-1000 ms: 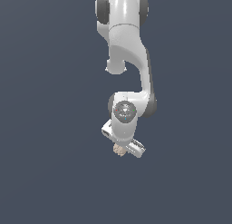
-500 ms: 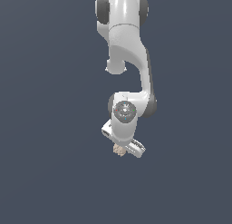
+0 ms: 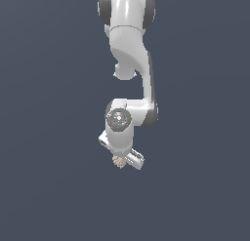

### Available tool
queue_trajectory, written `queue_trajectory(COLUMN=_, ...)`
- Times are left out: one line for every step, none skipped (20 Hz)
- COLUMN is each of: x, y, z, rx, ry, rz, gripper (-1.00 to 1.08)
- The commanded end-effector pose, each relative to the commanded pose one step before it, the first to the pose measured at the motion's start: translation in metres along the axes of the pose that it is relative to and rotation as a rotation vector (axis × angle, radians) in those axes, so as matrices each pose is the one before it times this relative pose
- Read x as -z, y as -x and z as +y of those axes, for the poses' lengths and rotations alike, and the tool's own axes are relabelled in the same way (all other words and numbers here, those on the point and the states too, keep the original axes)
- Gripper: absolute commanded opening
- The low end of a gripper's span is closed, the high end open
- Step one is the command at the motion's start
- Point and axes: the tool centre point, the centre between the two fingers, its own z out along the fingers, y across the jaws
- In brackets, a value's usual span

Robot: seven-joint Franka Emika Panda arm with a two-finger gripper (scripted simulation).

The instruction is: Pick up the object and move it to a goal position.

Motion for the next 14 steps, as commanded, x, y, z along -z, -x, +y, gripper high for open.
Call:
queue_trajectory(x=0.00013, y=-0.01421, z=0.02191, rx=-0.00199, ry=0.00039, rz=0.00057, gripper=-1.00)
queue_trajectory(x=-0.00002, y=-0.00644, z=0.00969, rx=0.00000, ry=0.00000, rz=0.00000, gripper=-1.00)
queue_trajectory(x=-0.00002, y=-0.00653, z=0.00972, rx=0.00000, ry=0.00000, rz=0.00000, gripper=-1.00)
queue_trajectory(x=-0.00002, y=-0.00653, z=0.00961, rx=0.00000, ry=0.00000, rz=0.00000, gripper=-1.00)
queue_trajectory(x=-0.00002, y=-0.00639, z=0.00929, rx=0.00000, ry=0.00000, rz=0.00000, gripper=-1.00)
queue_trajectory(x=-0.00001, y=-0.00594, z=0.00853, rx=0.00000, ry=0.00000, rz=0.00000, gripper=-1.00)
queue_trajectory(x=-0.00001, y=-0.00546, z=0.00775, rx=0.00000, ry=0.00000, rz=0.00000, gripper=-1.00)
queue_trajectory(x=-0.00001, y=-0.00498, z=0.00696, rx=0.00000, ry=0.00000, rz=0.00000, gripper=-1.00)
queue_trajectory(x=-0.00001, y=-0.00448, z=0.00616, rx=0.00000, ry=0.00000, rz=0.00000, gripper=-1.00)
queue_trajectory(x=-0.00001, y=-0.00398, z=0.00535, rx=0.00000, ry=0.00000, rz=0.00000, gripper=-1.00)
queue_trajectory(x=-0.00001, y=-0.00346, z=0.00454, rx=0.00000, ry=0.00000, rz=0.00000, gripper=-1.00)
queue_trajectory(x=-0.00001, y=-0.00293, z=0.00372, rx=0.00000, ry=0.00000, rz=0.00000, gripper=-1.00)
queue_trajectory(x=0.00000, y=-0.00237, z=0.00290, rx=0.00000, ry=0.00000, rz=0.00000, gripper=-1.00)
queue_trajectory(x=0.00000, y=-0.00178, z=0.00209, rx=0.00000, ry=0.00000, rz=0.00000, gripper=-1.00)
